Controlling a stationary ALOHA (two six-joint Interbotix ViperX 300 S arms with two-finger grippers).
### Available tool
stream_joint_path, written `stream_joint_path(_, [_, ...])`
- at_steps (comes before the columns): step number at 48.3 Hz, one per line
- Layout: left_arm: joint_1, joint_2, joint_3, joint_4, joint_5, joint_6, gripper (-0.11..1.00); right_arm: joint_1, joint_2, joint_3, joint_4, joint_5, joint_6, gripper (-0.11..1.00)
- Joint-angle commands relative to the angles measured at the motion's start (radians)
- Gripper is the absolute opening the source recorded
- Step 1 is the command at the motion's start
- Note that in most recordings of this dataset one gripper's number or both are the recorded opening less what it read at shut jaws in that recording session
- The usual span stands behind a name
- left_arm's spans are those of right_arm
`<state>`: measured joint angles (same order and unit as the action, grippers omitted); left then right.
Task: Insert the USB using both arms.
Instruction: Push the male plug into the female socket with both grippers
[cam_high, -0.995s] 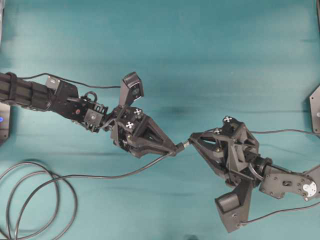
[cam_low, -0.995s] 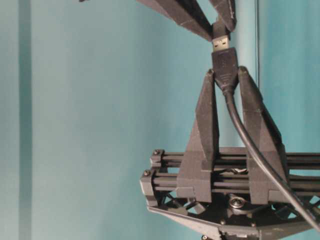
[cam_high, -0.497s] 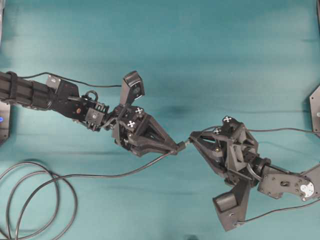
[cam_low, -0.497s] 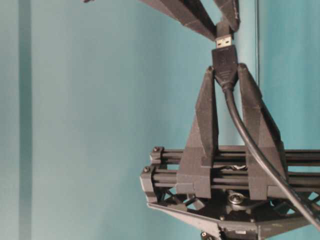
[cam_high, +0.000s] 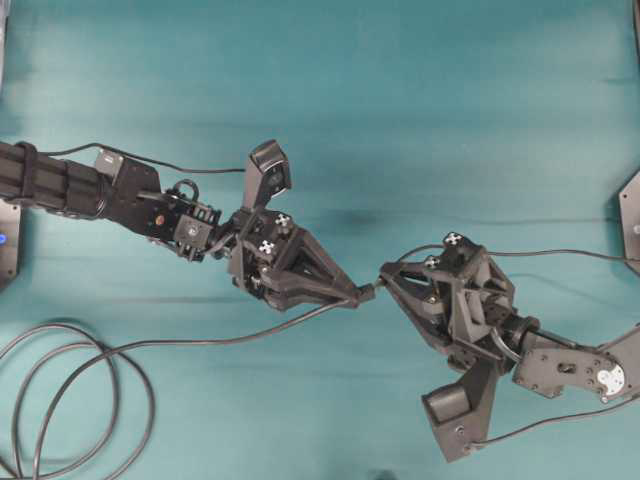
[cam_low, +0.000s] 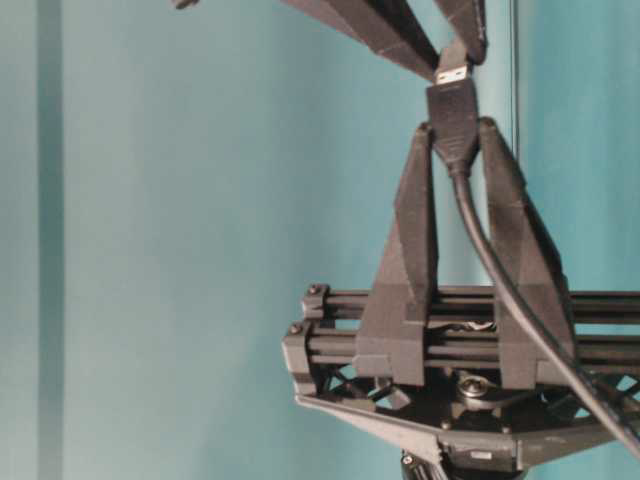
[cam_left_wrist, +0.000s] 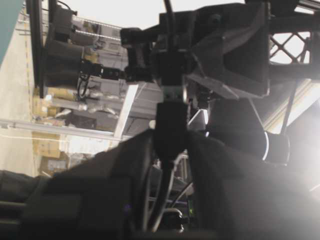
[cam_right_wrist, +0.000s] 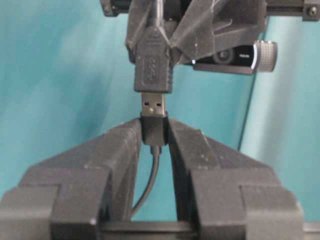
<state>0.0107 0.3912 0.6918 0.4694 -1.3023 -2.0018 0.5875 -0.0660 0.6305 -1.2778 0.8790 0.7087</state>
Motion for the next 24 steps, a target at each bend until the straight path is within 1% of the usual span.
stream_joint_path(1, [0.029, -0.012, -0.017, -0.006, 0.023, -0.015, 0.22, 0.005, -0.009, -0.034, -0.009, -0.002, 0.000, 0.22])
stream_joint_path(11, [0.046, -0.023, -0.017, -0.005, 0.069, -0.014, 0.22, 0.005, -0.009, -0.028, -0.006, 0.021, 0.002, 0.22])
stream_joint_path(20, [0.071, -0.043, -0.018, -0.006, 0.138, -0.011, 0.22, 0.006, -0.005, -0.026, -0.002, 0.023, 0.002, 0.22])
stream_joint_path(24, [0.081, -0.055, -0.018, -0.006, 0.163, -0.005, 0.22, 0.008, -0.003, -0.026, 0.011, 0.023, 0.002, 0.22])
